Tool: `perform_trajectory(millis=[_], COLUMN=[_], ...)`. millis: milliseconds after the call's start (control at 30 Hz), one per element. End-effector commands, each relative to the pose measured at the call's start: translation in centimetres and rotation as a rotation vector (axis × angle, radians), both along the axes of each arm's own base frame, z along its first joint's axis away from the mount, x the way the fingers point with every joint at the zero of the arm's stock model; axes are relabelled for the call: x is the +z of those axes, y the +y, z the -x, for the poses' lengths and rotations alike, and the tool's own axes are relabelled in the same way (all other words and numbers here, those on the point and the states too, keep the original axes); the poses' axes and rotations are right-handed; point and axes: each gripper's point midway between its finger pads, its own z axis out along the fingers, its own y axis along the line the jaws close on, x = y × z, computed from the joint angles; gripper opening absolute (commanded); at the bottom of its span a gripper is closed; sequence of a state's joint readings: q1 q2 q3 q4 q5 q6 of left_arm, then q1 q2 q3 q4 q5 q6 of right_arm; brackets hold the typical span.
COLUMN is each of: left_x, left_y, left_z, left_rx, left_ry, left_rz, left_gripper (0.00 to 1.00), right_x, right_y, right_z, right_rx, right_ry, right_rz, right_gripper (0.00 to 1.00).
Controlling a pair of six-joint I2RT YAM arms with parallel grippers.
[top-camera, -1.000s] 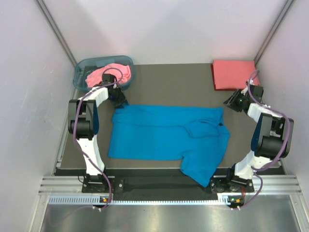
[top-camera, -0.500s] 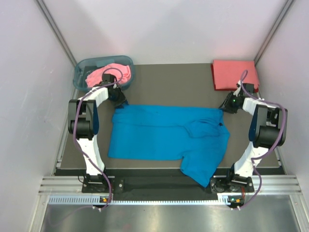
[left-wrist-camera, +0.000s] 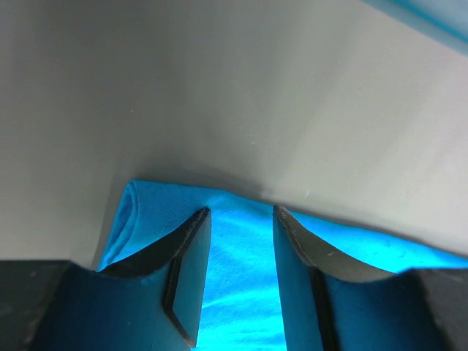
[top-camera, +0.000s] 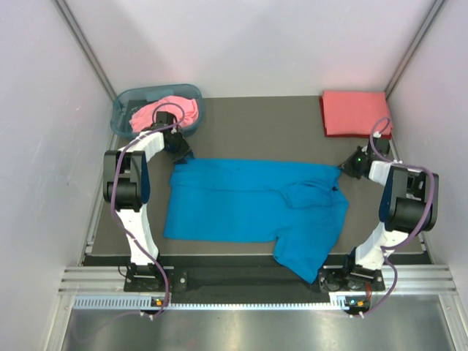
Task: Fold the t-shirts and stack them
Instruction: Fold the tshirt
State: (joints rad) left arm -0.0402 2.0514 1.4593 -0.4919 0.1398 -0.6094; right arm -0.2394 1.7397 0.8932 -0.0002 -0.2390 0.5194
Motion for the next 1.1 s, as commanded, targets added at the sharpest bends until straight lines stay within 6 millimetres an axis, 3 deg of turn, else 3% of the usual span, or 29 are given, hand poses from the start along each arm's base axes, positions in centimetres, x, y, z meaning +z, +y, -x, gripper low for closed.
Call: perform_trajectory(millis=[0,167,267,300,367,400,467,600,700,733,800,833,867,900,933,967,1000,1067], left_x=[-6.4,-5.8,-4.0,-3.4,-1.3,0.2,1.9,7.1,9.4,9.9,10.7,10.9,10.3,11.2,11.3,10.4,10.7,10.6], left_y=[4.7,4.5,3.4,3.0,2.8,2.8,2.4,0.7,-3.5,-6.4,-10.3,-13.7,-15.4,-17.6,-20.6,-21.8,-24.3,-26.8], left_z=[3.7,3.2,2.3,2.1,1.4,1.1,0.7,0.3,1.3,2.1,3.6,5.1,6.5,7.0,9.0,10.4,12.5,14.0], left_rx=[0.079,0.068,0.029,0.015,0.002,-0.001,-0.021,-0.121,-0.246,-0.309,-0.389,-0.453,-0.488,-0.522,-0.573,-0.596,-0.655,-0.679], left_ry=[0.191,0.173,0.129,0.117,0.087,0.059,0.026,-0.096,-0.14,-0.156,-0.199,-0.211,-0.2,-0.245,-0.241,-0.228,-0.234,-0.247], left_rz=[-0.177,-0.166,-0.113,-0.091,-0.086,-0.083,-0.07,-0.141,-0.173,-0.152,-0.094,-0.063,-0.033,0.024,0.086,0.121,0.169,0.243], left_gripper=[0.45,0.46,0.46,0.46,0.46,0.46,0.47,0.47,0.47,0.47,0.47,0.47,0.47,0.47,0.47,0.46,0.46,0.46], right_x=[3.0,3.7,4.9,4.2,5.8,5.9,7.0,8.6,8.4,8.3,7.5,7.1,6.2,5.9,5.5,4.6,4.4,3.7], right_y=[-2.4,-2.2,-2.6,-2.7,-3.7,-3.8,-4.7,-4.5,-2.5,-1.8,0.5,0.9,2.3,2.8,3.0,3.8,3.7,4.8], right_z=[-1.9,-2.5,-2.7,-1.6,-1.1,0.5,1.4,4.5,6.6,7.1,8.6,9.1,10.0,10.5,10.9,11.7,12.0,12.7], right_rx=[-0.133,-0.152,-0.138,-0.143,-0.152,-0.162,-0.194,-0.213,-0.16,-0.145,-0.093,-0.102,-0.068,-0.077,-0.081,-0.063,-0.081,-0.051], right_ry=[-0.153,-0.207,-0.19,-0.12,-0.097,-0.031,0.002,0.071,0.117,0.124,0.159,0.177,0.207,0.219,0.23,0.253,0.258,0.264], right_rz=[0.019,-0.028,0.002,0.015,0.082,0.096,0.148,0.175,0.157,0.154,0.159,0.174,0.179,0.178,0.195,0.197,0.192,0.202], right_gripper=[0.0,0.04,0.16,0.21,0.26,0.3,0.33,0.33,0.3,0.3,0.29,0.29,0.29,0.29,0.29,0.28,0.27,0.27])
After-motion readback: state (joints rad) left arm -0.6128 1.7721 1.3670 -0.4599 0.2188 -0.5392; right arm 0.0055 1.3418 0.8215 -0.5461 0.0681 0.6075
